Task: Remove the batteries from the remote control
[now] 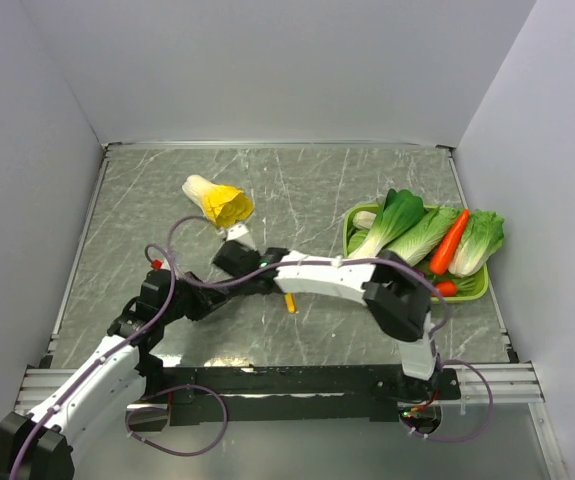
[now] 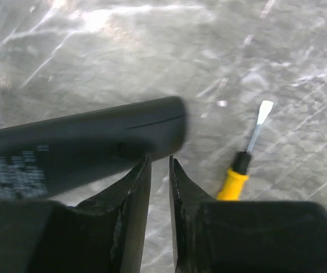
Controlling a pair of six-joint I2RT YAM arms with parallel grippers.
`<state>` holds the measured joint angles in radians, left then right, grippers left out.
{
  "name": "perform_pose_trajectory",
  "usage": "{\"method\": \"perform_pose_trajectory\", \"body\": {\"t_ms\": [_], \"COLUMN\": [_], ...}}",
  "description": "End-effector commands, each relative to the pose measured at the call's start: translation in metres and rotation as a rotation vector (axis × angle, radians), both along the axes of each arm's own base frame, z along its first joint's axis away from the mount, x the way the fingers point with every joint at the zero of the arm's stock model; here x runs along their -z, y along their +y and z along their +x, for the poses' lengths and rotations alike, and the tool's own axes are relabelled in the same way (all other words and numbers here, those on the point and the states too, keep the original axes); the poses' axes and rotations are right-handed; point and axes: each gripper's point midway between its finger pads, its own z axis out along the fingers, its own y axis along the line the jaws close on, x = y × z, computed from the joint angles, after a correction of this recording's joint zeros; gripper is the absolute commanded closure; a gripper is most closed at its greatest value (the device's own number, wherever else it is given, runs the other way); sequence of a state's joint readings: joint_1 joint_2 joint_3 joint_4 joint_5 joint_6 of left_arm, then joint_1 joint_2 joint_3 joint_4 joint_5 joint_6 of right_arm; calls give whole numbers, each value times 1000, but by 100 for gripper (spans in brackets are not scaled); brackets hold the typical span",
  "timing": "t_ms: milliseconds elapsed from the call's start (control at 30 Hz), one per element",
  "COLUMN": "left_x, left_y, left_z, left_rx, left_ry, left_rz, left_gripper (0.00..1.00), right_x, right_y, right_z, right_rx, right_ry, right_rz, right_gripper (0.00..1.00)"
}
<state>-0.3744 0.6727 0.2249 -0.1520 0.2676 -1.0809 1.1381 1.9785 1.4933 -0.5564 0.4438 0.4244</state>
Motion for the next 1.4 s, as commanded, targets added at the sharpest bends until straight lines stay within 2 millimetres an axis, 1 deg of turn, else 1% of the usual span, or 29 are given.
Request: {"method": "perform_pose_trajectory", "body": {"t_ms": [0, 33, 67, 100, 133, 167, 200, 233, 333, 400, 500, 533, 800, 833, 1000, 1167, 1367], "left_x": [19, 19, 19, 19, 19, 19, 19, 18, 18, 18, 18, 17, 17, 18, 18, 18, 18], "left_y": [6, 6, 6, 5, 5, 5, 4, 3, 3, 3, 2, 2, 2, 2, 3, 3, 3], "left_z": [-12, -12, -12, -12, -12, -12, -12, -13, -13, -13, -13, -13, -13, -13, -14, -14, -14], "left_rx": [19, 22, 20, 22, 26, 27, 30, 33, 35, 39, 43, 43, 43, 41, 39, 37, 36], "left_ry": [70, 70, 69, 69, 70, 71, 69, 67, 64, 65, 66, 64, 63, 66, 66, 65, 66], "left_rz": [67, 66, 64, 62, 63, 62, 59, 56, 54, 51, 51, 49, 50, 49, 49, 49, 50], "left_gripper": [99, 99, 99, 99, 99, 99, 99, 99, 99, 99, 99, 99, 99, 99, 99, 99, 99], "right_x": [-49, -50, -55, -47, -50, -52, -45, -51, -48, -52, -50, -53, -45, -39, -34, -32, -22], "right_y": [15, 11, 16, 12, 13, 16, 14, 16, 17, 22, 24, 27, 29, 23, 23, 26, 25], "right_z": [17, 22, 14, 10, 16, 11, 7, 14, 9, 7, 4, 6, 13, 14, 16, 16, 13], "right_rx": [-67, -64, -106, -111, -113, -140, -145, -152, -166, -187, -190, -194, -170, -145, -138, -138, -125], "right_ry": [6, 17, 61, 93, 96, 135, 175, 168, 195, 209, 233, 219, 204, 201, 196, 200, 217], "right_rz": [331, 362, 424, 439, 486, 528, 551, 602, 628, 645, 652, 671, 635, 603, 567, 560, 538], "right_gripper": [67, 65, 64, 64, 64, 64, 66, 66, 68, 67, 64, 63, 62, 62, 62, 62, 62]}}
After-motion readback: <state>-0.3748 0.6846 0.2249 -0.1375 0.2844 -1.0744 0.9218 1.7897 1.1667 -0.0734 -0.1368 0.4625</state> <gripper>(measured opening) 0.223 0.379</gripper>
